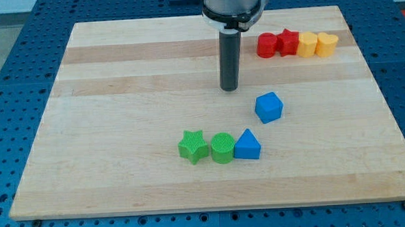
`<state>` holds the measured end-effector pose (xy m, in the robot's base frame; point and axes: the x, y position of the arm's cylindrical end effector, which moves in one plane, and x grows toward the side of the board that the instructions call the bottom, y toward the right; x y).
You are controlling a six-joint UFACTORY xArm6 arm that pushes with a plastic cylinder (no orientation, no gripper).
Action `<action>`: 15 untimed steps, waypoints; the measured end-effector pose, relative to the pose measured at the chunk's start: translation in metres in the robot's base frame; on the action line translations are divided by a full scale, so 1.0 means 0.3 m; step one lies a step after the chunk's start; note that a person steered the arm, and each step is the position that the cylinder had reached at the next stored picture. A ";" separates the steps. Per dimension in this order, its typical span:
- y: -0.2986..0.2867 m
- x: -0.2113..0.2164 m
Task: Move the cube left beside the red circle
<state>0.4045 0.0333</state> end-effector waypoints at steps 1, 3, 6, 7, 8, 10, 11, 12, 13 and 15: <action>0.216 -0.083; 0.508 0.006; 0.412 0.334; 0.297 0.335; 0.254 0.332; 0.062 -0.153; 0.022 -0.157; 0.022 -0.157; 0.023 -0.188; 0.053 -0.188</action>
<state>0.3481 0.0491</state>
